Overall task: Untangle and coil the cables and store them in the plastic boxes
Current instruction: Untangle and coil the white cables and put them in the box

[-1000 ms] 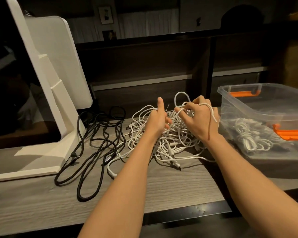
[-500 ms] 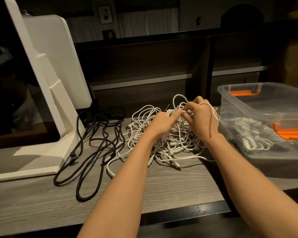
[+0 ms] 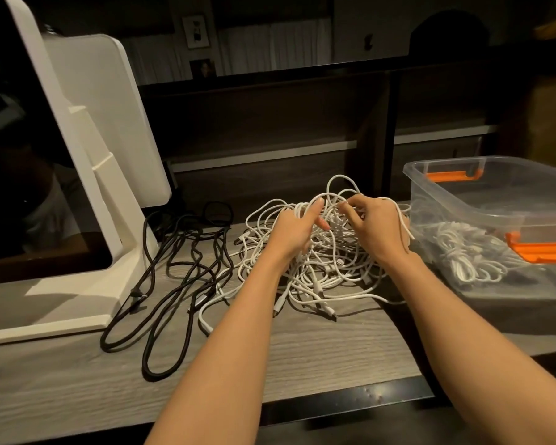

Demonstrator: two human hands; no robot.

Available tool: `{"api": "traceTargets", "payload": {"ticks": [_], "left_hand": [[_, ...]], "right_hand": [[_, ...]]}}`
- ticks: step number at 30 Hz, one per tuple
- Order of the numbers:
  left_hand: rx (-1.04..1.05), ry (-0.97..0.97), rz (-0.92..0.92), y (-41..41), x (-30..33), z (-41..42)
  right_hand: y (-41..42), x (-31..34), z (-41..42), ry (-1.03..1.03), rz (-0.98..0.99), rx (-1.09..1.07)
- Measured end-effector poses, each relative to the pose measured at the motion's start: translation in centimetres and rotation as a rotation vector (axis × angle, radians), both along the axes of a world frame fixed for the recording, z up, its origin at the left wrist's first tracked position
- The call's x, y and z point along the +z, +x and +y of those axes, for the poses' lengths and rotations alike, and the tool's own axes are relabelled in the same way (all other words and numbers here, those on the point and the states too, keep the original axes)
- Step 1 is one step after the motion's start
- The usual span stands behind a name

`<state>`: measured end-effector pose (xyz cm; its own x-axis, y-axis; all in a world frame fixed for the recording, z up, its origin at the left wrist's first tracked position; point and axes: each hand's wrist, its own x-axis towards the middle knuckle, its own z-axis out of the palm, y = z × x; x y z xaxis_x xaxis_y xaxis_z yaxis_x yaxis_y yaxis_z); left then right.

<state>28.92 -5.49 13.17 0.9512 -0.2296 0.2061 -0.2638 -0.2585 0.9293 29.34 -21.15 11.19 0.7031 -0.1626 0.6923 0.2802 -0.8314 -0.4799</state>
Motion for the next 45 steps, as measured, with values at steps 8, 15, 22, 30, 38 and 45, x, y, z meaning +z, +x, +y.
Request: {"api": "traceTargets", "payload": {"ticks": [8, 15, 22, 30, 38, 45], "left_hand": [[0.002, -0.281, -0.024, -0.6, 0.3, -0.9], [-0.179, -0.646, 0.173, -1.1, 0.7, -0.8], [-0.155, -0.866, 0.433, -1.0, 1.2, -0.7], [-0.207, -0.882, 0.665, 0.2, 0.6, 0.7], [0.092, -0.091, 0.093, 0.1, 0.1, 0.2], [0.132, 0.363, -0.334, 0.3, -0.9, -0.7]], "right_hand": [[0.1, -0.1, 0.0, -0.096, 0.114, -0.017], [0.1, -0.2, 0.1, -0.035, 0.082, -0.08], [-0.2, -0.1, 0.8, -0.097, 0.022, -0.089], [-0.3, 0.0, 0.5, 0.216, 0.172, 0.329], [-0.9, 0.5, 0.4, 0.449, 0.188, 0.289], [-0.5, 0.7, 0.1, 0.424, 0.247, 0.244]]}}
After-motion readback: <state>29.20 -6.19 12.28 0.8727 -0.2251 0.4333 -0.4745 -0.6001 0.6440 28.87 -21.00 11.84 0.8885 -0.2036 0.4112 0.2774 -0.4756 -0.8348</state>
